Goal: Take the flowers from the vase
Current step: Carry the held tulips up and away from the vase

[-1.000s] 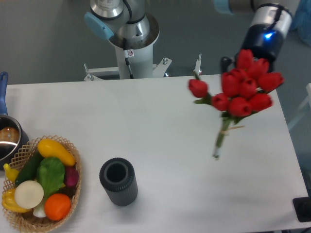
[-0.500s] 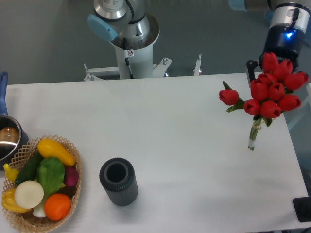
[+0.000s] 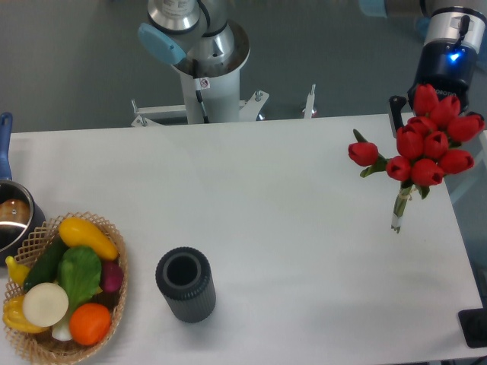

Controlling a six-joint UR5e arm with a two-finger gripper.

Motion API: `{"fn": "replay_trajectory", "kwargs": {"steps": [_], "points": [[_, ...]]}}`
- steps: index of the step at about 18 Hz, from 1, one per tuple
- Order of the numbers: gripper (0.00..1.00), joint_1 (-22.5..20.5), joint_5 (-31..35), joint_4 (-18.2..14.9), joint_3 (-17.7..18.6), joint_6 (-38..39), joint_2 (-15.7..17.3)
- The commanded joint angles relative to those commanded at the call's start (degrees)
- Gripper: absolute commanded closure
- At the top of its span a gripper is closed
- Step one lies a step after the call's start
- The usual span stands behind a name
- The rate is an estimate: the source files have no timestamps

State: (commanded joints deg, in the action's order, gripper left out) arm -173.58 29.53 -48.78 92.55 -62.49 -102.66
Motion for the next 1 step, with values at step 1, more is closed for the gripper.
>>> {"fn": "replay_trajectory", "kwargs": {"steps": [1], "points": [[0.81,0.1,0.0,0.0,0.0,0.0,0.0]]}}
